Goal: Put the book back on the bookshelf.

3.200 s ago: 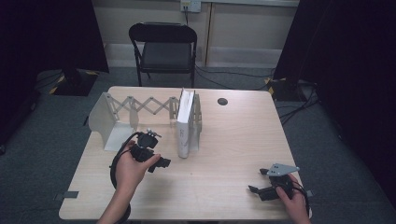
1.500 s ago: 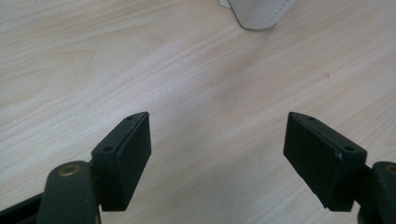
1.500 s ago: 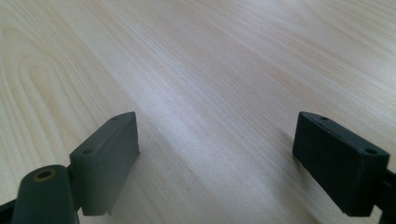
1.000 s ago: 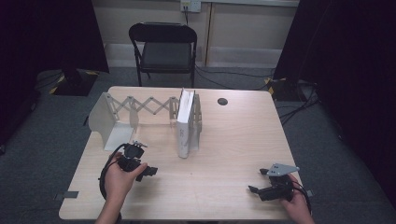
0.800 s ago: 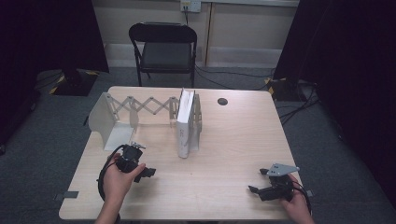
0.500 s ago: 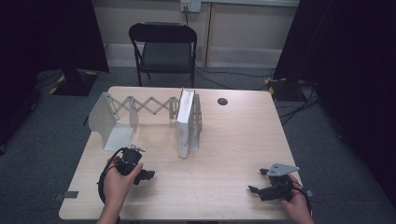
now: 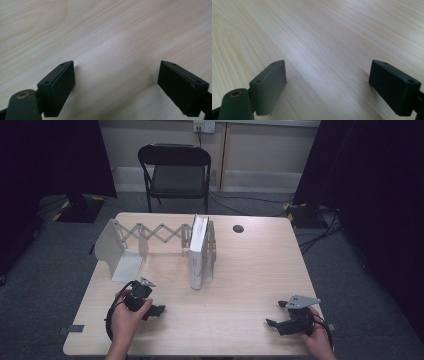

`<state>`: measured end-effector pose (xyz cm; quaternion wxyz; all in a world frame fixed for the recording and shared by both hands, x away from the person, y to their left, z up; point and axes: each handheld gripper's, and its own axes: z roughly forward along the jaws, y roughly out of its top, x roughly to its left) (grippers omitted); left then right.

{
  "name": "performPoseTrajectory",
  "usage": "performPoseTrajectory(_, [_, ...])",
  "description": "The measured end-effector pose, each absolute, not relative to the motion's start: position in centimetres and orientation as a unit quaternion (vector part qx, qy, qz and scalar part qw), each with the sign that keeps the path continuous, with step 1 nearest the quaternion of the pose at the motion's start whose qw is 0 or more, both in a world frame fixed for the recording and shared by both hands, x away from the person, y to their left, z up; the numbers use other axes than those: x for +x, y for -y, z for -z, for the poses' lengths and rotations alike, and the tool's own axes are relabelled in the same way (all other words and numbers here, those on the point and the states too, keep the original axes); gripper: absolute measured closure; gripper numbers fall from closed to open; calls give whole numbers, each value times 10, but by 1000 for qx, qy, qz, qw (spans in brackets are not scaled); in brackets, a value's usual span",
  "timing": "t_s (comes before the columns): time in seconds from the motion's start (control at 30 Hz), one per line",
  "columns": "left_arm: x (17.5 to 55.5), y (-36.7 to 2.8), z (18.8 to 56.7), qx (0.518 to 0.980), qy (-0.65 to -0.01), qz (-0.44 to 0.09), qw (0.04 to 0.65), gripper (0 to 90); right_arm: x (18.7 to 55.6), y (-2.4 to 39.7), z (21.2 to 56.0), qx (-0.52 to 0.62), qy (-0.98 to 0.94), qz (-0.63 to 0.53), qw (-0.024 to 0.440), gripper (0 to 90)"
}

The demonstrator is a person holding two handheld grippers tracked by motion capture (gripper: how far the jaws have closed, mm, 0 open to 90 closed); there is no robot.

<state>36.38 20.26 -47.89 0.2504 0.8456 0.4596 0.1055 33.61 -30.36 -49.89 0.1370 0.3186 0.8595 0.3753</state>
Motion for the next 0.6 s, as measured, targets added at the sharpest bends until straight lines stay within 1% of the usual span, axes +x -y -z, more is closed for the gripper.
performPoseTrajectory(0.13, [362,-200,484,853,-441,-108,256,27,336,304,499,319,-860,-375,137,141])
performPoseTrajectory(0.23, [362,-199,485,858,-433,-112,254,0,336,304,499,319,-860,-375,137,141])
performPoseTrajectory(0.6, [365,-203,488,859,-421,-123,266,0,336,304,499,319,-860,-375,137,140])
